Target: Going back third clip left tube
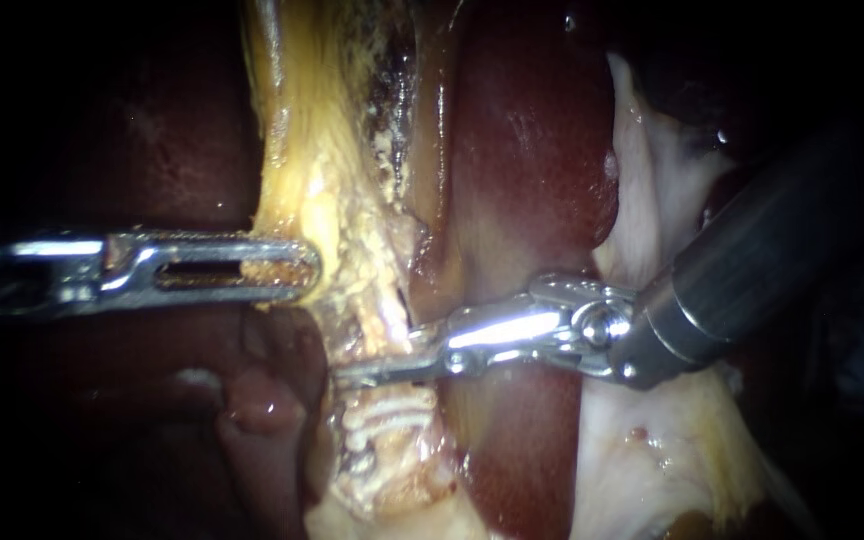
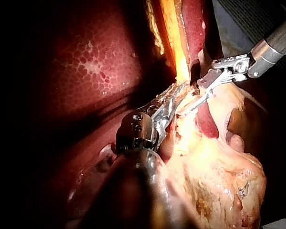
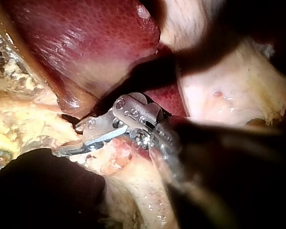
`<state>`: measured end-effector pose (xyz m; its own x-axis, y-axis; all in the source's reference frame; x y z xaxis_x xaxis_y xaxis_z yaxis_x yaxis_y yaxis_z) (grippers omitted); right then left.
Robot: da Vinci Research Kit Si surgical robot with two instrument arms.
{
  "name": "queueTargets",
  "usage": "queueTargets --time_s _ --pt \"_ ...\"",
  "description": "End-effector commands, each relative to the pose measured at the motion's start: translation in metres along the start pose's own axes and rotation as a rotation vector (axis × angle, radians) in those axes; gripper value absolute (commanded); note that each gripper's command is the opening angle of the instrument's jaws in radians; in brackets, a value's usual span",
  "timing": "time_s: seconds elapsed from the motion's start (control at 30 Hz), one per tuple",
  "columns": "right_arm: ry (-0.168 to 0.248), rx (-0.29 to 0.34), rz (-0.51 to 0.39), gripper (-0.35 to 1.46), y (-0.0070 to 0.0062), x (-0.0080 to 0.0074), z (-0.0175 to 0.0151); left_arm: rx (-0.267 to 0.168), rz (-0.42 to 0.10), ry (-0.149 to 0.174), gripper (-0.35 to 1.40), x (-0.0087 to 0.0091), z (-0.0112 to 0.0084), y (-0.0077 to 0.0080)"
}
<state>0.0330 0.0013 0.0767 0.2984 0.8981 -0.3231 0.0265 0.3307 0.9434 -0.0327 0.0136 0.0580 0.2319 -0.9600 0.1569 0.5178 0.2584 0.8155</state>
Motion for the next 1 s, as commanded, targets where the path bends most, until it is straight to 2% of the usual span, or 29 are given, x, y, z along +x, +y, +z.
queueTargets --time_s 0.03,0.2,0.27,0.3,0.37,0.5,1.0 --pt "0.000 0.001 0.000 -0.35 0.0000 0.0000 0.0000 0.001 0.000 -0.001 -0.35 0.0000 0.0000 0.0000" --pt "-0.011 0.014 0.005 -0.35 0.0003 -0.0002 -0.0001 0.001 0.000 -0.001 -0.35 0.0000 0.0000 0.0000" --pt "-0.011 0.013 -0.012 0.06 0.0005 -0.0002 -0.0001 0.001 0.000 -0.001 -0.35 0.0000 0.0000 0.0000" --pt "-0.005 0.003 -0.042 0.33 0.0007 -0.0001 -0.0001 0.001 0.000 -0.001 -0.35 0.0000 0.0000 0.0000" --pt "0.024 -0.042 -0.078 0.53 0.0010 -0.0001 -0.0001 0.001 0.000 -0.001 -0.35 0.0000 0.0000 0.0000" --pt "0.039 -0.082 -0.177 0.59 0.0011 -0.0002 -0.0005 0.001 0.000 0.000 -0.35 0.0000 -0.0001 0.0000" --pt "0.005 -0.075 -0.452 0.60 0.0001 -0.0012 -0.0045 0.001 0.000 0.000 -0.35 0.0001 -0.0001 0.0001"
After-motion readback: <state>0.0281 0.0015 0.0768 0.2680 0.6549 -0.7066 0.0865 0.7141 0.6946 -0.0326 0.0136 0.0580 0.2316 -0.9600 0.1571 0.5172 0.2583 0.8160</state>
